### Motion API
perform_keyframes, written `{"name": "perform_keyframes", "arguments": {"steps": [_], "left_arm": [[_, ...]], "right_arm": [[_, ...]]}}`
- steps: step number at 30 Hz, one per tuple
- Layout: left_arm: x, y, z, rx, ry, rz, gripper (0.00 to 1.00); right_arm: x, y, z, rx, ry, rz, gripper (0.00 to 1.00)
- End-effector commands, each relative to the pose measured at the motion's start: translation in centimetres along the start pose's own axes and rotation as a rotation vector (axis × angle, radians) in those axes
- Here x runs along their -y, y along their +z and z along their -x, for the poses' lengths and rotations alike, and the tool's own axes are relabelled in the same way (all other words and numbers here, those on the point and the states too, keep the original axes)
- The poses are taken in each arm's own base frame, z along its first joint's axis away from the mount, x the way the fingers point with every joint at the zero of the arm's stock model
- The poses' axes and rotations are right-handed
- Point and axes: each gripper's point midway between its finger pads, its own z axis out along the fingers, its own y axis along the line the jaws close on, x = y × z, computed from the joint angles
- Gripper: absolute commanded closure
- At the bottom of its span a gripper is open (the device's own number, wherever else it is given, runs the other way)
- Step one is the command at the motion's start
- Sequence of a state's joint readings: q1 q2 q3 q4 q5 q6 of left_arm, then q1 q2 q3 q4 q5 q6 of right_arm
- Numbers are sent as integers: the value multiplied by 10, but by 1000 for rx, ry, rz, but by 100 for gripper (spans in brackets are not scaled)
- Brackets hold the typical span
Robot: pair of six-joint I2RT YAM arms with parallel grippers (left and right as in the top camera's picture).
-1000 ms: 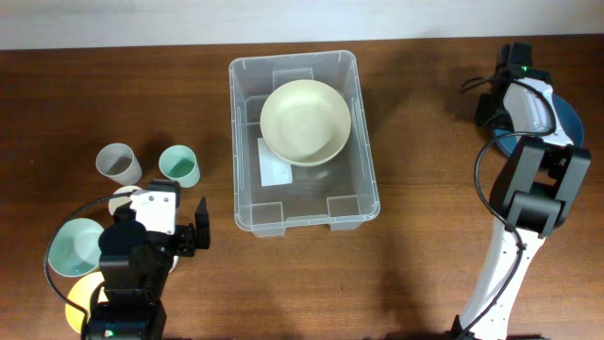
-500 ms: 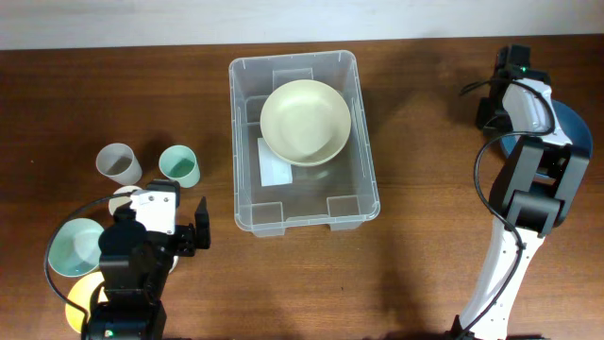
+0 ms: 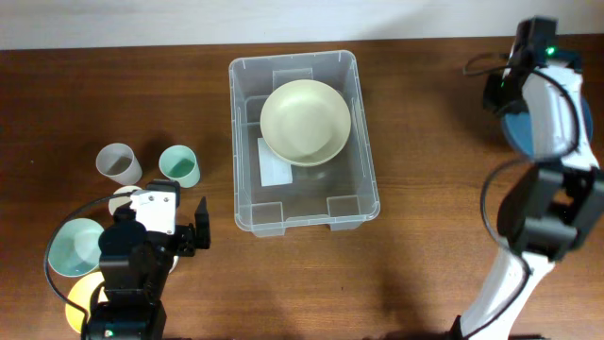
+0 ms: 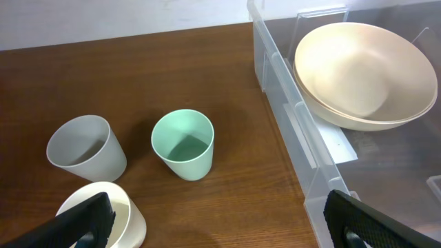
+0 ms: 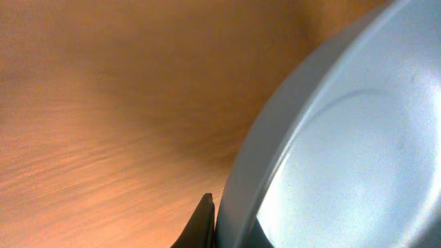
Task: Pack container
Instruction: 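Grasp the dark blue bowl rim with the right gripper, then lower the dark blue bowl onto the stack in the container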
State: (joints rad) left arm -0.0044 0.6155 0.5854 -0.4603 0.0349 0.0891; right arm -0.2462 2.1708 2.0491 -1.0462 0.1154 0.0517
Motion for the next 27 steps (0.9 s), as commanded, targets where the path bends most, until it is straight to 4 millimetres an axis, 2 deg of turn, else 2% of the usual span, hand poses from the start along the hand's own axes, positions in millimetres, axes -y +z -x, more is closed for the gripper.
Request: {"name": "perform_keyframes", "arguments": {"steps": [1, 4, 7, 10, 12, 15, 20, 24, 27], "left_arm": [[1, -3, 10, 24, -6, -11, 1], [1, -3, 10, 24, -5, -11, 1], [1, -3, 10, 24, -5, -11, 1], [2, -3, 10, 24, -5, -11, 1], [2, -3, 10, 24, -5, -11, 1], [2, -3, 9, 23, -6, -11, 1], [2, -3, 9, 23, -6, -11, 1], [2, -3, 9, 23, -6, -11, 1], [2, -3, 9, 23, -6, -11, 1]], "right_arm": [[-55, -95, 18, 174, -119, 189, 96], [-95, -142, 13, 256, -288, 288, 96], [-149, -195, -9, 347, -562, 369, 96], [-196, -224, -40, 393, -839, 414, 96], [-223, -234, -61, 403, -984, 443, 96], [-259, -244, -90, 414, -1153, 486, 96], [-312, -251, -122, 436, -1272, 554, 96], [-339, -236, -145, 408, -1386, 577, 96], [-359, -210, -164, 350, -1484, 584, 96]]}}
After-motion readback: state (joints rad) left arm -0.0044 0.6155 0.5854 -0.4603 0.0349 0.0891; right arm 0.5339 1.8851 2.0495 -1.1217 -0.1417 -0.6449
